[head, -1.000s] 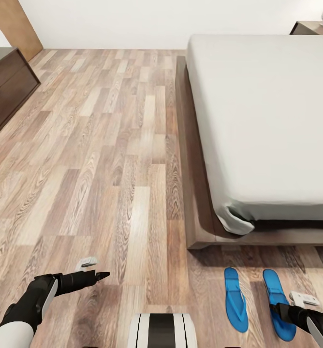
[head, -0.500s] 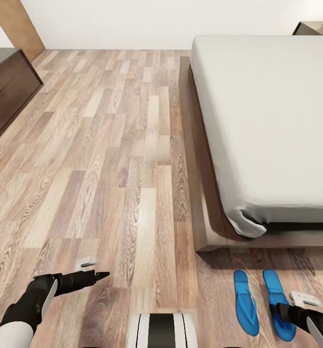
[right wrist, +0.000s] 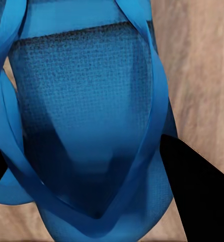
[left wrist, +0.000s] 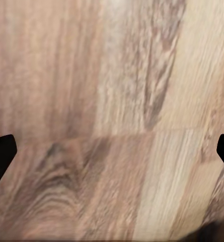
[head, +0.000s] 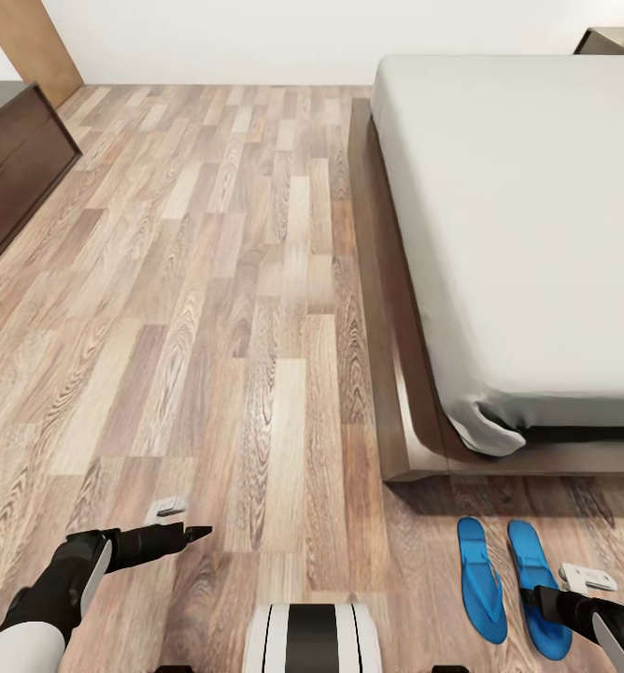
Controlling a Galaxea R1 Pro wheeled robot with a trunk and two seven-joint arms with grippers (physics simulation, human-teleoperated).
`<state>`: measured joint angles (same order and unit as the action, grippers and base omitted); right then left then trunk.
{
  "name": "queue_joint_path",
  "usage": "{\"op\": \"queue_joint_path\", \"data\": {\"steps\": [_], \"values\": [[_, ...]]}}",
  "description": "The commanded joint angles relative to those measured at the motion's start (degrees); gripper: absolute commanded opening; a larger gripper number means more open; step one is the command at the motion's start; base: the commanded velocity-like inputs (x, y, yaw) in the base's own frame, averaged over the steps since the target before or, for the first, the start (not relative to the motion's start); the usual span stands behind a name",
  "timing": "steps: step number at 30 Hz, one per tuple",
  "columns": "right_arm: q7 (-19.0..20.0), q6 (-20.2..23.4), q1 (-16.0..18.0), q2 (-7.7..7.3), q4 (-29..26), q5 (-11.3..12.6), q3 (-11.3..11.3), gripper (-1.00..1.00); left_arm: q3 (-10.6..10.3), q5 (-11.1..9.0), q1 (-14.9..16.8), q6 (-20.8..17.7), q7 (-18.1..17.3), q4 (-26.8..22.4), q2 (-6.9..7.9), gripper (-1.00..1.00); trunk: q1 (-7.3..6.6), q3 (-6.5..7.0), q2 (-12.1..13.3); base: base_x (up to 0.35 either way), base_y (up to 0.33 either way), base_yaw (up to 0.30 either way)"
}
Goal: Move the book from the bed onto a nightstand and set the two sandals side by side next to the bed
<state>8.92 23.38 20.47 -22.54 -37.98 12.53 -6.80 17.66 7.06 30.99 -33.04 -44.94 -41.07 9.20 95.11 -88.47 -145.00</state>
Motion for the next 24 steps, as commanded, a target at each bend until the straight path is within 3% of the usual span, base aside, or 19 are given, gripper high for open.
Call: {"op": "queue_joint_path", "data": {"steps": [1,13,24], "values": [[0.22,0.35,0.01,0.01,-0.08,0.22,-0.17,-1.00,0.28,0.58,0.04,-0.28,-0.51,-0.07,-0.06,1.00,0.01,-0.26,-0.03,0.000,0.000,0.000],[0.22,0.35,0.01,-0.02,-0.08,0.22,-0.18,-1.00,0.27,0.59,0.04,-0.28,-0.50,-0.07,-0.06,1.00,0.32,-2.92,-0.19,0.000,0.000,0.000],[0.22,0.35,0.01,0.00,-0.08,0.22,-0.16,-1.00,0.44,0.59,0.04,-0.24,-0.52,-0.08,-0.04,1.00,0.32,-2.92,-0.19,0.067,0.000,0.000]]}}
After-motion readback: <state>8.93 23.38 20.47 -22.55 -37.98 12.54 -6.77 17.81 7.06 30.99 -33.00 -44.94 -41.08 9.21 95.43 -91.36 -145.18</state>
